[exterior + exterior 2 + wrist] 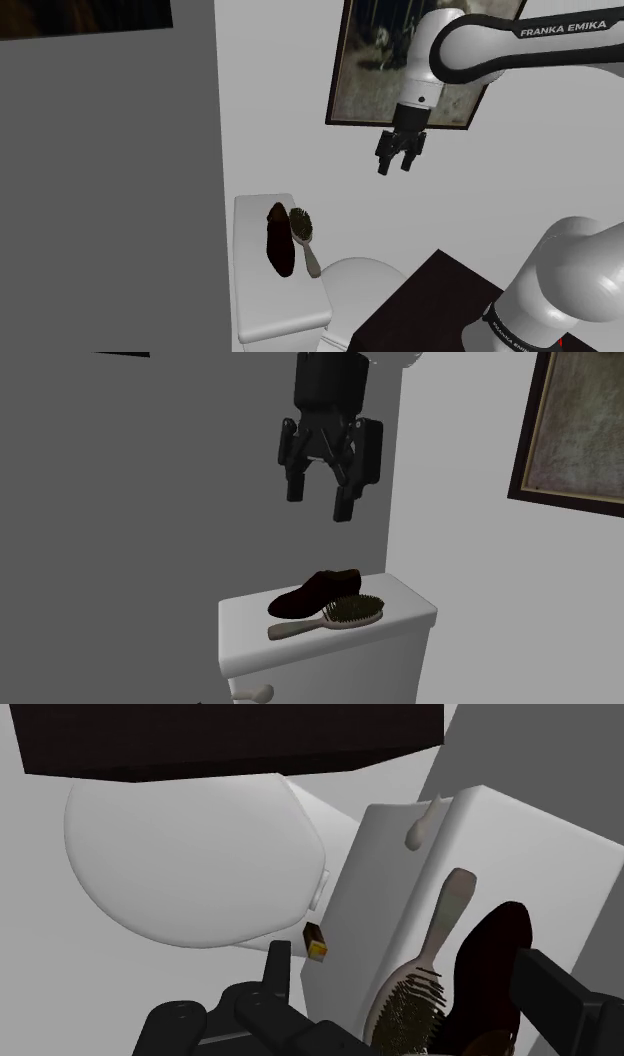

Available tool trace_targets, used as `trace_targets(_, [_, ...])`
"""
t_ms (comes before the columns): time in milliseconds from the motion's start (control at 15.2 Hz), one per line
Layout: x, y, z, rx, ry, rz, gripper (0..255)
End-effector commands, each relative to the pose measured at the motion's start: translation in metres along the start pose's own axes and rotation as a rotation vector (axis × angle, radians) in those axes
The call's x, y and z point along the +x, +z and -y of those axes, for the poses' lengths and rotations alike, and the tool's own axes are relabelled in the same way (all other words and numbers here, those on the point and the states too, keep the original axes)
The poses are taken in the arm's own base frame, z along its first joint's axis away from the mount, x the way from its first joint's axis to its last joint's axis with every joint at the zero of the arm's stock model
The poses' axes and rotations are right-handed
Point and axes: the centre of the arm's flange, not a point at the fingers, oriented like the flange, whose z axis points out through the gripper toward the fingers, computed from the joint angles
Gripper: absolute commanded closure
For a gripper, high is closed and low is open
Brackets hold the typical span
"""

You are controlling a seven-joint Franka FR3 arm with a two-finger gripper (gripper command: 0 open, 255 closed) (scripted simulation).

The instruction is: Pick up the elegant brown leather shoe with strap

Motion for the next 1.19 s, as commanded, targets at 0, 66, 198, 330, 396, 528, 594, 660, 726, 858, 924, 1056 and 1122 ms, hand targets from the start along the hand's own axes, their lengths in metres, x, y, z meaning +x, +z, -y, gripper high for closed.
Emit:
trace_targets(0, [0.018, 0.017, 0.011, 0.02, 0.005, 0.011, 0])
trace_targets(66, [0.026, 0.025, 0.016, 0.03, 0.007, 0.016, 0])
trace_targets(198, [0.044, 0.042, 0.026, 0.05, 0.012, 0.028, 0])
trace_targets(330, [0.061, 0.059, 0.036, 0.07, 0.016, 0.039, 0])
trace_targets(396, [0.069, 0.068, 0.041, 0.079, 0.018, 0.045, 0])
trace_targets(528, [0.086, 0.085, 0.052, 0.099, 0.023, 0.056, 0])
trace_targets(594, [0.094, 0.093, 0.058, 0.109, 0.025, 0.061, 0])
trace_targets(660, [0.102, 0.102, 0.063, 0.119, 0.027, 0.067, 0])
trace_targets(726, [0.111, 0.11, 0.069, 0.128, 0.029, 0.073, 0])
trace_targets(858, [0.127, 0.127, 0.08, 0.148, 0.033, 0.084, 0])
trace_targets(924, [0.135, 0.136, 0.086, 0.158, 0.036, 0.09, 0])
trace_targets(1056, [0.151, 0.152, 0.098, 0.177, 0.04, 0.101, 0])
trace_targets(1122, [0.159, 0.161, 0.104, 0.187, 0.042, 0.107, 0])
